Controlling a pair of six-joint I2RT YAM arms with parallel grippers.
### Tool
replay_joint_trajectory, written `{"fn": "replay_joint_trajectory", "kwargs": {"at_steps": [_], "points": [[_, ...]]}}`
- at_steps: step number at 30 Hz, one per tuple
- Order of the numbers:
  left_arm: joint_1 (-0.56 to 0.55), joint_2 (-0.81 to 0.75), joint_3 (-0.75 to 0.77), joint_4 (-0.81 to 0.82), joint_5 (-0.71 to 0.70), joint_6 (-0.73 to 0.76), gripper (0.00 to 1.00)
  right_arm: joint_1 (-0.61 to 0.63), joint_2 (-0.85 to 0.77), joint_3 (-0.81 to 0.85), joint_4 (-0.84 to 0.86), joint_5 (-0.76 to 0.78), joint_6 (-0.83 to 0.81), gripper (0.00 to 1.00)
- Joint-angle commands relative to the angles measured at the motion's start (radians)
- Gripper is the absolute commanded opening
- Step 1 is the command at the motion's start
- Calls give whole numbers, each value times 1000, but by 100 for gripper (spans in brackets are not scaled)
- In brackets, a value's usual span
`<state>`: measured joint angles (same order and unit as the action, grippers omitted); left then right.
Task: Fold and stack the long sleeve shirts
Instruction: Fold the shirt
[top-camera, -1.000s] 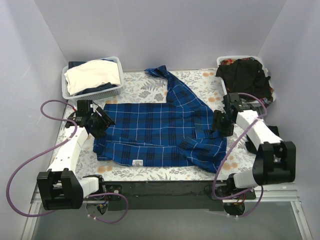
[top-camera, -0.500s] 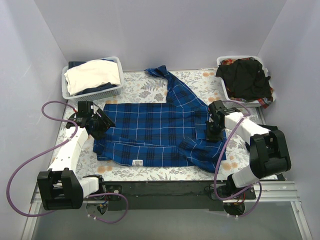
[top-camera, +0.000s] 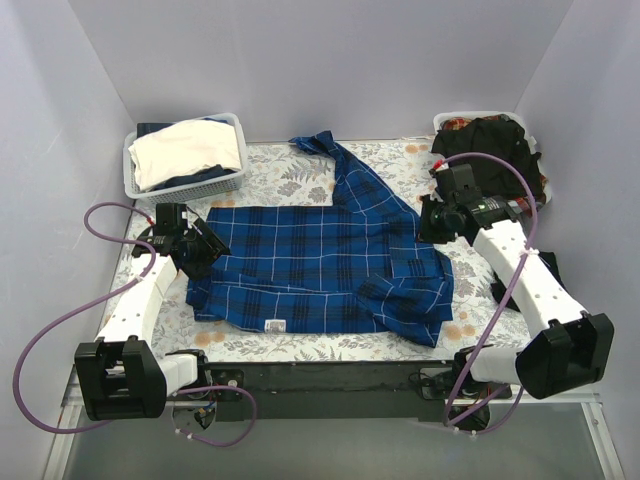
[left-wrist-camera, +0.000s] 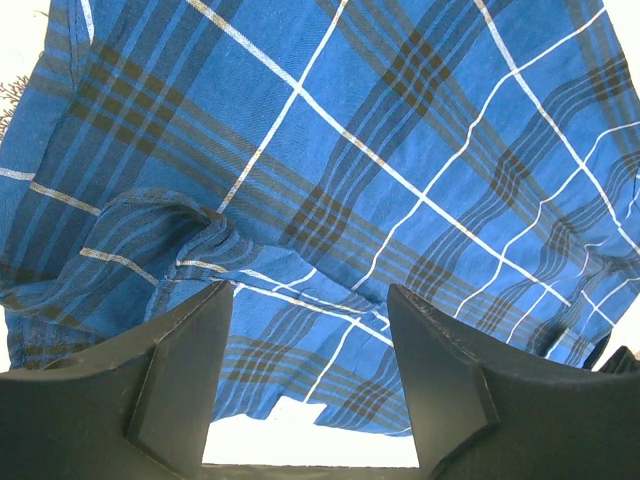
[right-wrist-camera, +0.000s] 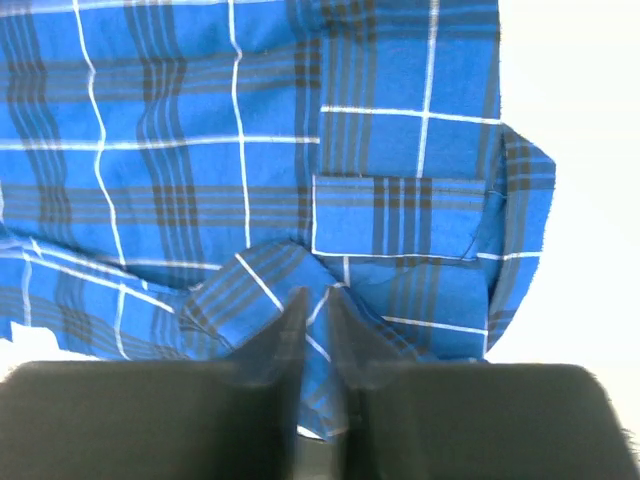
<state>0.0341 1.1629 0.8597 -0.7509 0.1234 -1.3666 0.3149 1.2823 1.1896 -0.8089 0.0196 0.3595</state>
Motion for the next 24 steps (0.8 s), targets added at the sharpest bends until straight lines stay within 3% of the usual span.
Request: {"fn": "replay_joint_trajectory", "kwargs": {"at_steps": [1, 4, 6, 20, 23, 24], "points": [[-7, -28, -10, 5, 30, 18, 63, 7, 103, -21, -30, -60, -30, 37], [-7, -31, -16, 5, 32, 24, 63, 33, 167, -48, 5, -26, -40, 52], [-7, -32, -22, 4, 30, 26, 63, 56, 207, -53, 37, 5, -44, 56], [-7, -20, -59, -1, 22, 32, 63, 116, 469, -45, 149, 111, -21, 58], [-7, -17, -53, -4, 18, 35, 63, 124, 492, -51, 154, 146, -11, 49], [-7, -16, -50, -5, 15, 37, 63, 128, 492, -50, 152, 155, -2, 33]]}}
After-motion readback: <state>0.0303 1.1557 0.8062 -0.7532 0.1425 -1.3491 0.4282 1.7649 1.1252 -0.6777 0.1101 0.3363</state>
